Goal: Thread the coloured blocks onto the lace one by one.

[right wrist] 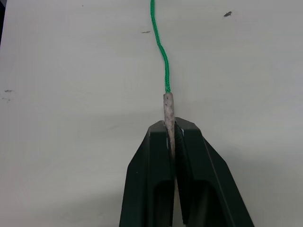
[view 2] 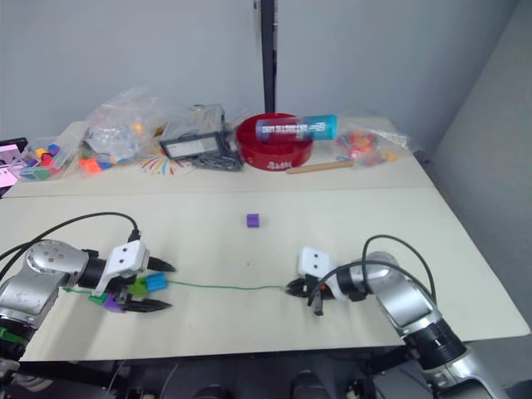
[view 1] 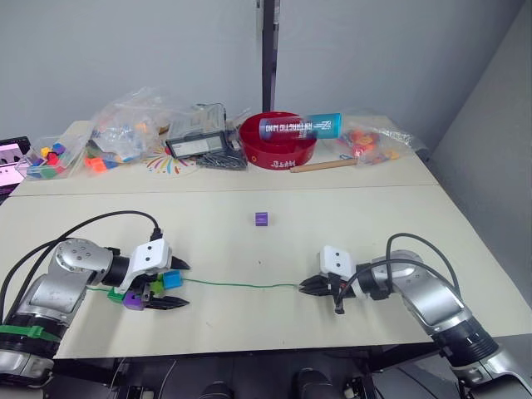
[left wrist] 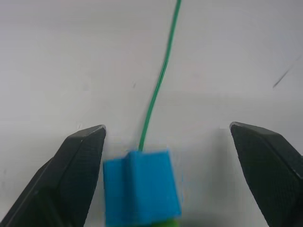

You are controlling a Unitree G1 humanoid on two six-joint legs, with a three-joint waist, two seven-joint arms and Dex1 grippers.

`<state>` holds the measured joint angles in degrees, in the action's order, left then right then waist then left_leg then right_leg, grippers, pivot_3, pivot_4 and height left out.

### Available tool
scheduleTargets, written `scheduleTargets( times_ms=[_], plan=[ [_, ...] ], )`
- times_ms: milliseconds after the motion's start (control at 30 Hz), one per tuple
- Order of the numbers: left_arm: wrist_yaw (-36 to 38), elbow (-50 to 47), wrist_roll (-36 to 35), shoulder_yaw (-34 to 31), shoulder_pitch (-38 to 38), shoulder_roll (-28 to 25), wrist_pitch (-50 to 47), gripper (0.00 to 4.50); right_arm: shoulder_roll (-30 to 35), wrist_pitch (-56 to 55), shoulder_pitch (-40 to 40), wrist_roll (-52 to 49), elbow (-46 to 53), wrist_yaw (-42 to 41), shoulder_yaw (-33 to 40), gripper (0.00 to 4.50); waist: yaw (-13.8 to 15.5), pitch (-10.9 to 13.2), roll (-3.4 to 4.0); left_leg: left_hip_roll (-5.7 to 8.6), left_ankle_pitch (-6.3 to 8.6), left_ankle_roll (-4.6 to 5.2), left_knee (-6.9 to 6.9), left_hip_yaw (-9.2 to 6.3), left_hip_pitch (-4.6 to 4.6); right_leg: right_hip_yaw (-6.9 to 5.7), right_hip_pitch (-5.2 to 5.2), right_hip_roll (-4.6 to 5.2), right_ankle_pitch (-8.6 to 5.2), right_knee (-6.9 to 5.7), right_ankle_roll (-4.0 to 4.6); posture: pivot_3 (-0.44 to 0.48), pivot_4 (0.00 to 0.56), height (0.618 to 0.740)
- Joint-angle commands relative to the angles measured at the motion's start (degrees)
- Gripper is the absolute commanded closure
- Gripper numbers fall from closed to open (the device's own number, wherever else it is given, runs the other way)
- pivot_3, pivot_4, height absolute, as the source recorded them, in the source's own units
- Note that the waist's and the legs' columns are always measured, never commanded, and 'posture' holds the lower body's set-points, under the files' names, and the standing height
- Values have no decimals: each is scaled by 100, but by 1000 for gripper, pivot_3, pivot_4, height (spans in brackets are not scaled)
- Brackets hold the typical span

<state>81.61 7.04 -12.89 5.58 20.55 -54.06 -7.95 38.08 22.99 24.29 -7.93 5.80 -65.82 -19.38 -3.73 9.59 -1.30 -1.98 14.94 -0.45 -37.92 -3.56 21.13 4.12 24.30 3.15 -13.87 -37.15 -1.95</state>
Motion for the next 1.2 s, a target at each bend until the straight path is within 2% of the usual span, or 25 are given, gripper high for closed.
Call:
scheduleTargets(
  times_ms=[33, 167, 233, 300, 433, 667, 767, 1100, 1133, 1200],
  plan=[
    [-86, -789, -304, -17, 299, 111, -570, 102, -143, 113, 207, 45, 133, 24, -120, 4500, 3, 2, -3, 0, 0, 0, 0, 0, 0, 0, 0, 0, 0, 0, 0, 0, 150, 731],
    [-349, -1277, -283, 226, 440, 462, -975, 102, -285, 235, 382, 119, 154, 76, -246, 4500, 6, 2, -3, 2, 0, 0, 0, 0, 1, 1, -1, 1, 0, 1, -1, 0, 150, 731],
    [-628, -1295, -157, 498, 593, 882, -1061, 102, -390, 289, 509, 199, 135, 117, -350, 4500, 17, 2, -3, 2, 0, 0, 0, -1, 1, 1, -1, 1, 0, 2, 0, 0, 150, 731],
    [-849, -1218, 76, 801, 737, 1280, -898, 102, -504, 374, 601, 267, 130, 168, -445, 4500, 35, 3, -5, 4, 0, 0, -1, -2, 3, 0, -1, 1, 0, 2, -1, 0, 150, 731],
    [-1059, -910, 414, 1150, 898, 1747, -585, 102, -573, 447, 646, 345, 168, 190, -558, 4500, 57, 3, -6, 5, 0, 0, -5, -4, 5, -1, -1, 2, 1, 2, -1, 0, 150, 731],
    [-1065, -352, 686, 1463, 1046, 2089, -235, 102, -612, 568, 666, 352, 291, 222, -611, 4500, 74, 3, -6, 6, 0, 0, -6, -4, 3, 0, -2, 2, 1, 3, 0, 0, 150, 731],
    [-1079, -230, 666, 1473, 1116, 2218, -195, 884, -604, 594, 659, 350, 310, 227, -604, 4500, 99, 3, -6, 6, 0, 0, -6, -4, 4, -1, -2, 3, 1, 3, 0, 0, 150, 731],
    [-1093, -93, 743, 1528, 1179, 2373, -112, 4235, -625, 642, 668, 352, 321, 250, -594, 4500, 117, 3, -6, 9, 0, 0, -10, -4, 6, -1, -2, 5, 2, 4, -2, 0, 150, 731],
    [-1089, -93, 744, 1528, 1177, 2372, -110, 4484, -629, 644, 670, 357, 317, 252, -593, 4500, 118, 4, -6, 10, 0, 0, -10, -4, 6, -1, -2, 5, 2, 4, -2, 0, 150, 731],
    [-1079, -95, 743, 1524, 1175, 2376, -109, 4484, -634, 648, 677, 359, 309, 253, -589, 4500, 117, 3, -6, 9, 0, 0, -10, -4, 6, -1, -2, 5, 2, 3, -2, 0, 150, 731]
  ],
)
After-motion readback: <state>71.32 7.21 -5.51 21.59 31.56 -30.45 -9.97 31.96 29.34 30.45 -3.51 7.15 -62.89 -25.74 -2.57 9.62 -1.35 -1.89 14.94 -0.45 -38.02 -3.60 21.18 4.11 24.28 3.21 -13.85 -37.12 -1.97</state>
